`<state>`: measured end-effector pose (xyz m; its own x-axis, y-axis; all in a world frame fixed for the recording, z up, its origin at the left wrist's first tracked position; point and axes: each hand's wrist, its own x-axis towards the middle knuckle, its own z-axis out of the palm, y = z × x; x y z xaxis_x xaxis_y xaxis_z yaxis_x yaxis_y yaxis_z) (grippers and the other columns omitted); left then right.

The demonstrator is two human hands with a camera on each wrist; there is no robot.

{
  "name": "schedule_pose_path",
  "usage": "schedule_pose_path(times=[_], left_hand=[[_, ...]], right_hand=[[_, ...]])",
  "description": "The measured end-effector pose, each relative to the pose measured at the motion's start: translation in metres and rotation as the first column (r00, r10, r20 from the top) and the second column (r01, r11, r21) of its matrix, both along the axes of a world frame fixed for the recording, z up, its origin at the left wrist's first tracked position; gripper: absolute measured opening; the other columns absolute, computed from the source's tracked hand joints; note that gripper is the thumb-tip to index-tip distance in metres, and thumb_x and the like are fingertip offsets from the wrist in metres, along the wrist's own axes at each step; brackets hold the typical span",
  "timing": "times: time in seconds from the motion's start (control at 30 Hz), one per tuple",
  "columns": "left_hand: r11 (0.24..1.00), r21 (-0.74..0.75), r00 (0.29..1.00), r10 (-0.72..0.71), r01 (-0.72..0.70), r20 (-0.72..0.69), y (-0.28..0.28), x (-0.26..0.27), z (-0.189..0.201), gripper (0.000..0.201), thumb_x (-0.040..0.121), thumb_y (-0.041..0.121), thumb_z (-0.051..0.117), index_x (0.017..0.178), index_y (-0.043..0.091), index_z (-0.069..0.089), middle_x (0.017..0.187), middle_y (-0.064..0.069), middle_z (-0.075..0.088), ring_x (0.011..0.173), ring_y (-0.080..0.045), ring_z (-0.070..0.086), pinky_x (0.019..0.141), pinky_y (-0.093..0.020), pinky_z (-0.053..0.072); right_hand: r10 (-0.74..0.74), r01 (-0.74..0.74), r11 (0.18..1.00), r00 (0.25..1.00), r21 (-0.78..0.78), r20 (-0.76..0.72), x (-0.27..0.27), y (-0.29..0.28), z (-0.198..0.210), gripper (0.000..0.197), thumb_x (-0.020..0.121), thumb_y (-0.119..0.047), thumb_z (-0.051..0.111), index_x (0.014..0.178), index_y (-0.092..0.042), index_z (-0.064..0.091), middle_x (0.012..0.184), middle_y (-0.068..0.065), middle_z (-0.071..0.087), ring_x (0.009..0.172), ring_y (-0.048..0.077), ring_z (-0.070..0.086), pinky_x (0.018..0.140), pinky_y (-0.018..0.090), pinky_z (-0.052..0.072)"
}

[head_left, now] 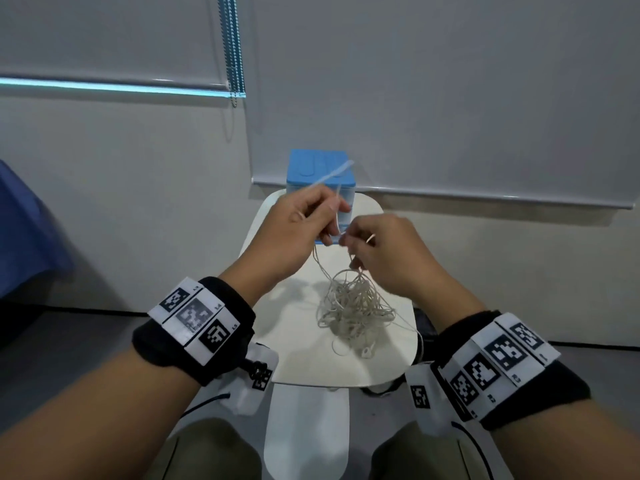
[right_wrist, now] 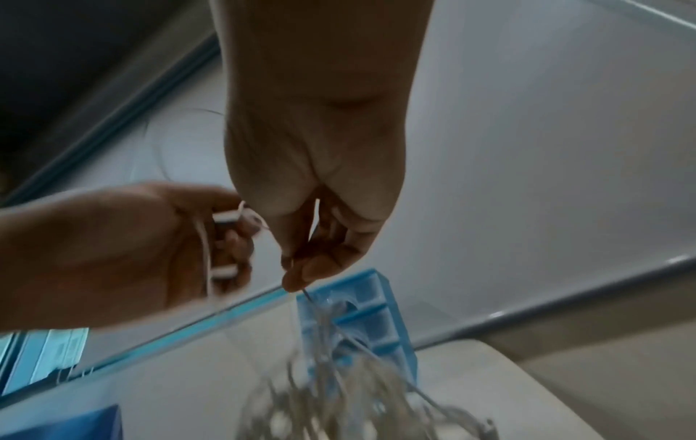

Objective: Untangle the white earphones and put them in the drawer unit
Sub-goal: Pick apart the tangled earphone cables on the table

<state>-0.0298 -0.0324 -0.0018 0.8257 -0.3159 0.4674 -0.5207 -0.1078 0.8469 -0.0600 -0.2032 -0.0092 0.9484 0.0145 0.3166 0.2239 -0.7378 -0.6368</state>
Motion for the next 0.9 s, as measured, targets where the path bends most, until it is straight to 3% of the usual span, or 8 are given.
schedule_pose_path(times=[0.13,0.23,0.33,0.4,0.5,0.6,0.77,0.9], left_hand=[[0.968,0.114,0.950,-0.189,0.222,-0.248,-0.002,0.009,-0.019,0.038,0.091,0.020,0.077,0.124,0.026,0.059,0.114,-0.008,0.066,0.096,-0.012,0.066,0.085,-0.025,0.052],[0.907,0.257,0.924,-0.259,0.333,-0.281,-0.015,0.007,-0.031,0.038,0.087,0.027,0.083,0.119,0.033,0.064,0.119,0.000,0.065,0.102,-0.005,0.063,0.092,-0.024,0.054],[0.772,0.472,0.903,-0.334,0.426,-0.269,-0.024,0.004,-0.040,0.017,0.096,0.017,0.074,0.112,0.014,0.071,0.114,-0.008,0.071,0.104,-0.013,0.067,0.095,-0.030,0.054],[0.683,0.624,0.921,-0.342,0.381,-0.188,-0.025,0.005,-0.049,0.016,0.100,0.014,0.067,0.111,0.003,0.069,0.110,-0.010,0.071,0.104,-0.023,0.067,0.095,-0.037,0.053],[0.691,0.684,0.968,-0.229,0.236,-0.103,-0.017,0.011,-0.056,0.010,0.102,0.007,0.058,0.100,0.007,0.068,0.093,0.006,0.068,0.085,-0.002,0.062,0.081,-0.019,0.047],[0.702,0.701,0.992,-0.065,0.120,-0.105,-0.001,0.018,-0.051,0.024,0.104,0.022,0.050,0.093,0.019,0.071,0.098,0.004,0.071,0.092,-0.012,0.063,0.090,-0.035,0.051],[0.526,0.841,0.990,0.122,-0.125,0.070,0.016,0.020,-0.037,0.021,0.097,0.020,0.039,0.095,0.017,0.059,0.106,-0.003,0.065,0.097,-0.030,0.060,0.088,-0.045,0.052],[0.418,0.876,0.970,0.124,-0.240,0.207,0.015,0.014,-0.035,0.019,0.100,0.024,0.037,0.100,0.019,0.055,0.109,-0.002,0.060,0.098,-0.030,0.059,0.074,-0.039,0.044]], right_hand=[[-0.044,0.018,0.995,0.960,0.096,0.277,-0.002,0.007,0.033,0.018,0.101,-0.018,0.058,0.083,-0.017,0.061,0.075,0.003,0.070,0.066,0.025,0.071,0.067,0.048,0.058],[-0.033,-0.023,0.991,0.918,0.135,0.396,-0.011,0.017,0.052,0.013,0.101,-0.023,0.055,0.091,-0.015,0.058,0.076,0.006,0.068,0.069,0.031,0.069,0.063,0.045,0.058],[-0.026,0.013,1.000,0.817,0.026,0.576,-0.021,0.026,0.069,0.012,0.102,-0.021,0.052,0.095,-0.014,0.059,0.086,0.001,0.066,0.075,0.024,0.061,0.070,0.045,0.051],[-0.021,0.055,0.998,0.713,-0.027,0.701,-0.026,0.025,0.077,0.008,0.099,-0.013,0.053,0.098,-0.009,0.061,0.102,0.004,0.065,0.091,0.022,0.059,0.078,0.041,0.047],[-0.058,0.164,0.985,0.630,-0.059,0.775,-0.029,0.012,0.083,0.007,0.096,-0.012,0.055,0.099,-0.012,0.061,0.134,0.007,0.058,0.142,0.026,0.045,0.107,0.050,0.040],[-0.105,0.250,0.966,0.631,-0.073,0.769,-0.029,0.000,0.075,0.006,0.094,-0.021,0.058,0.096,-0.017,0.061,0.148,0.009,0.048,0.156,0.032,0.023,0.117,0.061,0.025],[-0.203,0.295,0.825,0.951,-0.481,0.234,-0.007,-0.013,0.028,0.025,0.097,-0.047,0.054,0.116,-0.034,0.062,0.156,0.003,0.038,0.159,0.026,-0.006,0.116,0.070,0.001],[-0.112,0.025,0.951,0.957,-0.309,-0.266,0.004,-0.004,-0.008,0.054,0.084,-0.082,0.042,0.096,-0.036,0.068,0.115,-0.010,0.067,0.132,0.023,0.050,0.113,0.062,0.027]])
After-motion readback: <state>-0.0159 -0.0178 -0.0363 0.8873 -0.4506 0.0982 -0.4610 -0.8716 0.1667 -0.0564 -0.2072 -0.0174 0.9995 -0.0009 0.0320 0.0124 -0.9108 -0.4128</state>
